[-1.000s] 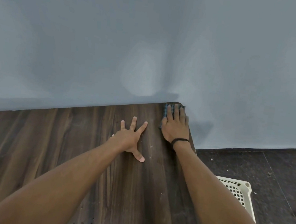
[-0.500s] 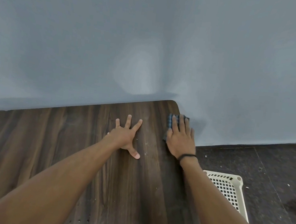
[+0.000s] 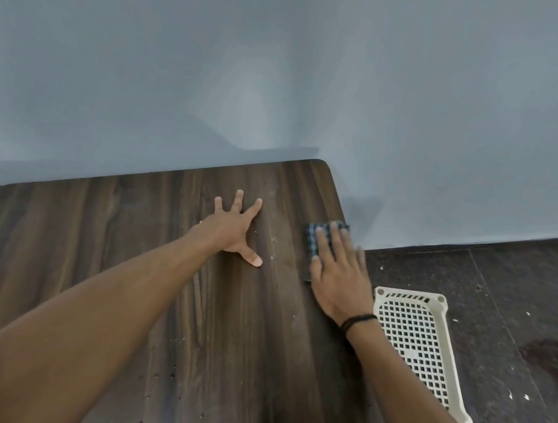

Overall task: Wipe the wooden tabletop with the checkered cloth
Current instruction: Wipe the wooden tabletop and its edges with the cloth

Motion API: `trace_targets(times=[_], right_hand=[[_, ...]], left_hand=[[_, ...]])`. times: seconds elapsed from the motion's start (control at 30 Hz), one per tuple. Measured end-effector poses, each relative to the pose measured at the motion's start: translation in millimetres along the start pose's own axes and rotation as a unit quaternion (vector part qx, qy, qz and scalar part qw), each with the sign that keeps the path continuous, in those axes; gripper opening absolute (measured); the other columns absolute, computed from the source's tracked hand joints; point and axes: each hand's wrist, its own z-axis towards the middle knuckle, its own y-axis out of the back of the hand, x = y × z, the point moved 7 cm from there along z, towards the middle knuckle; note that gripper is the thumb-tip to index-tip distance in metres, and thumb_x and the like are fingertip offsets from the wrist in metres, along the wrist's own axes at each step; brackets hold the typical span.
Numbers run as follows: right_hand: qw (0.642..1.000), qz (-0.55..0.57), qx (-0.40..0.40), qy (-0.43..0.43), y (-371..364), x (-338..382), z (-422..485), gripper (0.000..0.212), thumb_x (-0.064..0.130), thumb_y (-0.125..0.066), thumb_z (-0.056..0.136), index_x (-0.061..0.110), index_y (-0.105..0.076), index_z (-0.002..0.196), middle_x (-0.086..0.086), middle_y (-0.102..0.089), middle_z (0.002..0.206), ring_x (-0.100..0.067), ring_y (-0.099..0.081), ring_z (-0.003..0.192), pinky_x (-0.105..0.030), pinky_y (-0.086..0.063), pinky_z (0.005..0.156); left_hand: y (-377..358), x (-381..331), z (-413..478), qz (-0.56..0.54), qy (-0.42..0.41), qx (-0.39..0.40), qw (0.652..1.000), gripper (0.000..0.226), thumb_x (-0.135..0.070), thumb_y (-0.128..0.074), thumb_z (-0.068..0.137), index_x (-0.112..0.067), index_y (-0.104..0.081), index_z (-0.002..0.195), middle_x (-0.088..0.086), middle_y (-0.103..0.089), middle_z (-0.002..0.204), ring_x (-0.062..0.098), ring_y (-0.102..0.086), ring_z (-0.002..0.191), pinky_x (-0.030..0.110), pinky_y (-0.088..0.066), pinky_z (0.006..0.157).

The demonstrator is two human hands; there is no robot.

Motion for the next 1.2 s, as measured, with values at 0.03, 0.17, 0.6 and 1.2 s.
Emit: trace_targets(times=[0.03,0.17,0.6,1.2], right_hand=[[0.999,0.011,-0.009,-0.039,4,-7,6,0.068,0.046,-0.006,0.098,0.024,-0.009,0.163,-0.005,-0.003,0.17,-0.022,0.001,0.157,-0.045,0.001,0.125],[1.0,-0.006,-0.008,-0.008,1,8,-5,0.066,0.043,-0.009,0.1,0.022,-0.01,0.163,-0.008,-0.003,0.17,-0.023,0.0,0.157,-0.044,0.001,0.126],[0.995,0.021,-0.018,-0.097,4,5,-40,0.069,0.043,-0.008,0.099,0.019,-0.011,0.163,-0.013,-0.006,0.169,-0.029,-0.002,0.156,-0.051,0.0,0.124],[0.999,0.001,0.002,0.039,-6,15,-105,0.065,0.04,-0.014,0.102,0.017,-0.012,0.163,-0.01,-0.004,0.17,-0.025,-0.001,0.157,-0.047,-0.002,0.126]], left_hand=[[-3,0,-4,-0.01,-0.001,-0.009,1.0,0.133,-0.061,-0.08,0.066,-0.035,0.018,0.153,0.004,0.029,0.16,0.048,0.018,0.144,0.067,-0.015,0.115],[-32,-13,-25,-0.028,-0.009,0.042,0.999,0.141,-0.065,-0.08,0.061,-0.035,0.023,0.151,0.003,0.035,0.156,0.047,0.026,0.141,0.068,-0.012,0.115],[-42,-19,-39,0.029,0.012,0.063,0.998,0.15,-0.058,-0.084,0.062,-0.029,0.037,0.144,0.008,0.045,0.15,0.049,0.031,0.138,0.067,-0.011,0.115],[-75,-32,-69,0.033,0.002,0.034,0.999,0.155,-0.068,-0.083,0.052,-0.029,0.031,0.148,0.006,0.037,0.155,0.051,0.023,0.141,0.066,-0.014,0.115]])
